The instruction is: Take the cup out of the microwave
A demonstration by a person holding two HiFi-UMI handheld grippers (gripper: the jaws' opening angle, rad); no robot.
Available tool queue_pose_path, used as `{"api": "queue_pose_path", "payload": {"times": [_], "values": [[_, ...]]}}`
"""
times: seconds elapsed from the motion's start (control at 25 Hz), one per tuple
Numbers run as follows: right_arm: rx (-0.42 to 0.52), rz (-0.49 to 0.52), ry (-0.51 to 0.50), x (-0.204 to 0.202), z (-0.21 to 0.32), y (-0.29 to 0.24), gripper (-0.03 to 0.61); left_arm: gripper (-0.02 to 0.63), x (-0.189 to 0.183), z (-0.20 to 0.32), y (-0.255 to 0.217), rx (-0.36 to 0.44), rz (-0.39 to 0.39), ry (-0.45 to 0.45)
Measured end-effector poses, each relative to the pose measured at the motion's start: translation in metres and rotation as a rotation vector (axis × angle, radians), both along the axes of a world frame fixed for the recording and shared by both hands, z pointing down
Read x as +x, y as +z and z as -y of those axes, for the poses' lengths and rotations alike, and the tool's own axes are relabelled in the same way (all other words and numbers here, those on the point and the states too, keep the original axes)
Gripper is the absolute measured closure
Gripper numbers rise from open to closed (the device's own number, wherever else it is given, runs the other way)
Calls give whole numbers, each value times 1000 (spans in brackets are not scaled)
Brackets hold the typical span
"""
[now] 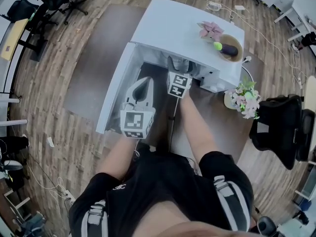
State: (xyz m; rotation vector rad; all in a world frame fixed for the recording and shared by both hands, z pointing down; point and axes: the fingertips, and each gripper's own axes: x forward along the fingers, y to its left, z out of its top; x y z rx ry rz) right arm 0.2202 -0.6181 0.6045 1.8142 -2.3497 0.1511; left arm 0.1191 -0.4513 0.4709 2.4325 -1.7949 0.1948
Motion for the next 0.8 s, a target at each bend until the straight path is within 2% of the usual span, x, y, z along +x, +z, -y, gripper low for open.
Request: {"api": "queue_pose_path", "payload": {"times": [0.4, 0.44, 0.52, 0.8], "values": [[16, -12, -11, -6, 36, 7, 187, 617, -9, -1, 26, -48, 11, -41], [16, -13, 6, -4, 37, 9, 194, 617, -9, -1, 27, -50, 13, -40], [9, -23, 38, 2, 38, 12, 259, 617, -8, -3, 27, -49, 16, -35], [-34, -10, 44, 2, 25, 11, 268, 617, -9, -19, 16, -33, 18, -12]]}}
